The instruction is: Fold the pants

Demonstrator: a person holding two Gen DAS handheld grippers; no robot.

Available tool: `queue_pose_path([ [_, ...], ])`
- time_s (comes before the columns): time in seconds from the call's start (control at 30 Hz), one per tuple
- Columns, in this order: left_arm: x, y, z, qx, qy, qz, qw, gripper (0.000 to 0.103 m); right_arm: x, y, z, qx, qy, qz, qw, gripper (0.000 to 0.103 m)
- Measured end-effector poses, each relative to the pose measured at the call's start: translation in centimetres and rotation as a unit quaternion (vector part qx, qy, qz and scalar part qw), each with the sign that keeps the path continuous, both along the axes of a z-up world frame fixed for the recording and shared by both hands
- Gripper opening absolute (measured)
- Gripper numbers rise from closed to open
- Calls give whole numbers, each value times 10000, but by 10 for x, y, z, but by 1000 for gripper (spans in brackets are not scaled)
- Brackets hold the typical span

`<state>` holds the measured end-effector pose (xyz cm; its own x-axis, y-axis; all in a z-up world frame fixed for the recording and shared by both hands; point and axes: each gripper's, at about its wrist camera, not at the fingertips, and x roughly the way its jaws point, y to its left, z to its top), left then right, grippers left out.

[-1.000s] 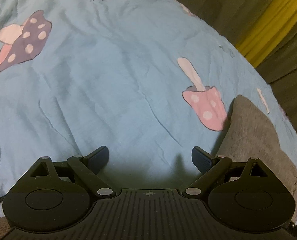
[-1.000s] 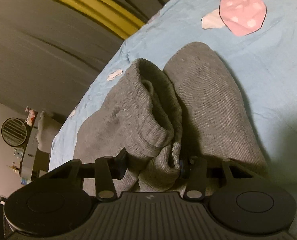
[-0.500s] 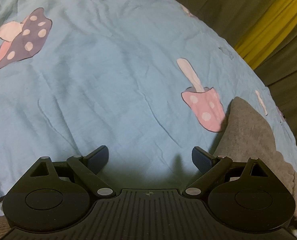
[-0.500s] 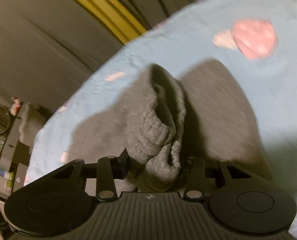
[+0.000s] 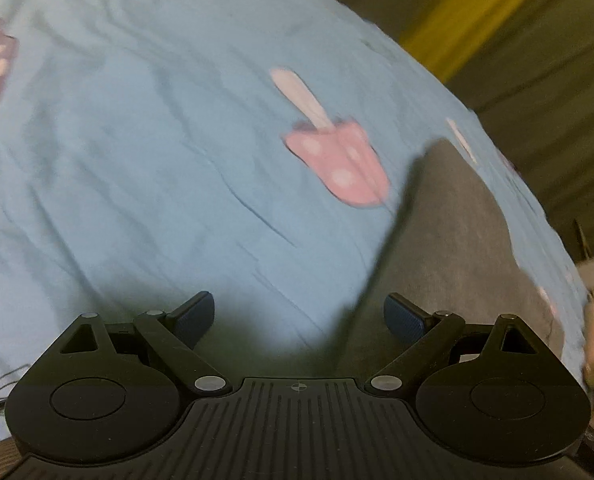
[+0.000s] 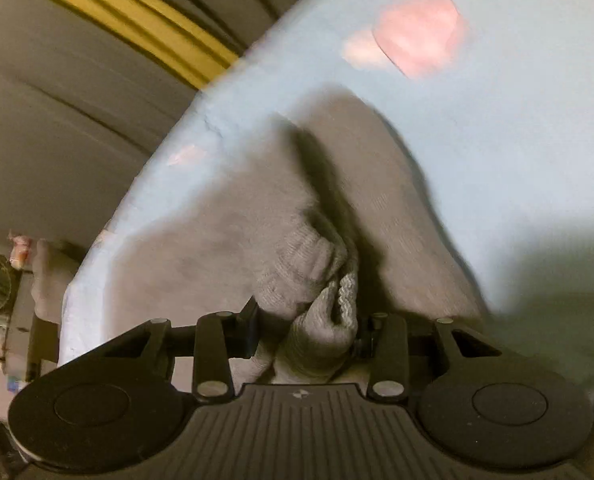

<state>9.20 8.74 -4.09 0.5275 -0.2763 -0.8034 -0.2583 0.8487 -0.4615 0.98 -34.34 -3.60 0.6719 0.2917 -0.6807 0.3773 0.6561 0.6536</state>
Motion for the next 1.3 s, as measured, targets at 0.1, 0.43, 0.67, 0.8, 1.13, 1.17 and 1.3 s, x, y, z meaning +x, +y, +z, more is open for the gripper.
queue_pose_path([
  [0.1, 0, -7, 3, -184, 46, -496, 9986, 95, -1, -3, 7, 64, -170, -10, 9998, 39],
  [0.43, -10, -82, 12, 1076, -110, -2217, 9691, 96, -13, -9, -4, 381, -359, -55, 9986, 42],
  [0.67, 2, -71, -4, 625, 292, -2121, 9748, 98, -11, -5, -7, 359, -505, -72, 9981, 47],
  [0.8, -2, -63, 2, 570, 101, -1844, 9811, 98, -13, -2, -3, 267, -516, 8, 9983, 46],
  [1.13, 6, -58, -3, 181, 279, -1792, 9832, 97, -11, 7, 6, -43, -504, -1, 9987, 38],
  [1.17, 5, -56, -2, 145, 238, -1761, 9840, 93, -11, 6, 8, -14, -539, 3, 9985, 38],
  [1.3, -2, -46, 4, -39, -56, -1534, 9881, 87, -21, 4, 20, 306, -842, 24, 9960, 37],
])
